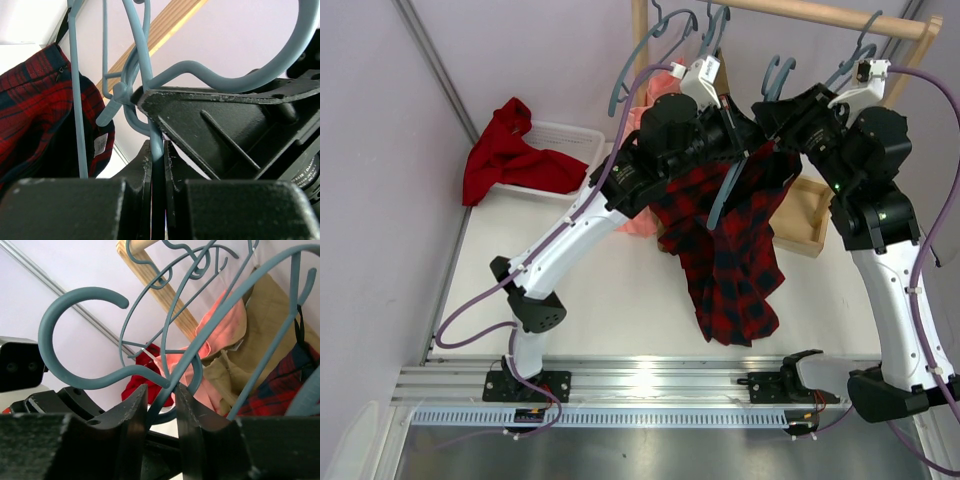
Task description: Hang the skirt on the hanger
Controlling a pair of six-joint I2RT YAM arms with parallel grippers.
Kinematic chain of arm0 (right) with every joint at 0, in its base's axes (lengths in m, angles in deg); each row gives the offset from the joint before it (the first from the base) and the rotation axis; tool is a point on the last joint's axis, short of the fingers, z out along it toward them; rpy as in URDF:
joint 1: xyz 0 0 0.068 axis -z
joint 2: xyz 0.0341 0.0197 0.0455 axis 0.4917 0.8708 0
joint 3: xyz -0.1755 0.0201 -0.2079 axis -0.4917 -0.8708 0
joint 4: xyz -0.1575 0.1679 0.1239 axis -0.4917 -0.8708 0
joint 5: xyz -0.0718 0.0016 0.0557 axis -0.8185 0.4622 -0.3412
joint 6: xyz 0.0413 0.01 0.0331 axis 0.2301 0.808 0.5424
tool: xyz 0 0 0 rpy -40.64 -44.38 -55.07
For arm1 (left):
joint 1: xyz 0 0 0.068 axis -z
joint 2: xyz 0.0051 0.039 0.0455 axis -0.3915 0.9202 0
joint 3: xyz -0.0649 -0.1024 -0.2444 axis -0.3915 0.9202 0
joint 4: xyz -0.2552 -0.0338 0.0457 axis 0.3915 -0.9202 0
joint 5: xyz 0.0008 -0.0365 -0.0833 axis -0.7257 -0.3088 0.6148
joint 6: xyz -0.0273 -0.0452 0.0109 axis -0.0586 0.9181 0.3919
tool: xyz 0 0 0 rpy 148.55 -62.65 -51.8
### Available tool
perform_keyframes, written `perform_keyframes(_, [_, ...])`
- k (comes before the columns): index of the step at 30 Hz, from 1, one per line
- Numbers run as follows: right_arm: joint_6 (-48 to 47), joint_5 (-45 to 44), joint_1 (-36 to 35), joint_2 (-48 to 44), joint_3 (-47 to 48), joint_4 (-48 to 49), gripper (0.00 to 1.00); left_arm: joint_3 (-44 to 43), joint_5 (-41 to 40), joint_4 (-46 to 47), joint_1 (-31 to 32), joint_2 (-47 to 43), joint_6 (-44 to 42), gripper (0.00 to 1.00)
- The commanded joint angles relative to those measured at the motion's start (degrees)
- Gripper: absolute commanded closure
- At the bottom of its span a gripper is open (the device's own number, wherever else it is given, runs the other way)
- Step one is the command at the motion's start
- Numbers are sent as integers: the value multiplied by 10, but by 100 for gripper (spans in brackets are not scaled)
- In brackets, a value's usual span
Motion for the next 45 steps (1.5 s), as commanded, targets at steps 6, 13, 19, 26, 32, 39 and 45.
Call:
perform_keyframes(6, [57,-34,-5,-25,-49,100,85,5,33,111,13,-28,-12,100])
perform_keyframes(13, [68,-46,-6,-16,-36,118,100,34,32,114,14,-37,-16,96])
perform_keyframes(19, [38,-64,2,-1,-2,93,100,51,32,116,14,-52,-40,78])
perform_keyframes(26, [27,-74,24,-6,27,99,100,64,-6,107,20,-94,-90,37])
perform_keyframes(32, [29,-54,45,18,54,99,100,88,-13,87,27,-115,-109,31])
perform_keyframes(39, [36,-68,50,26,61,118,100,64,-22,57,34,-102,-143,32])
perform_keyframes(45, [50,-110,45,37,67,130,100,28,-40,27,48,-60,-182,33])
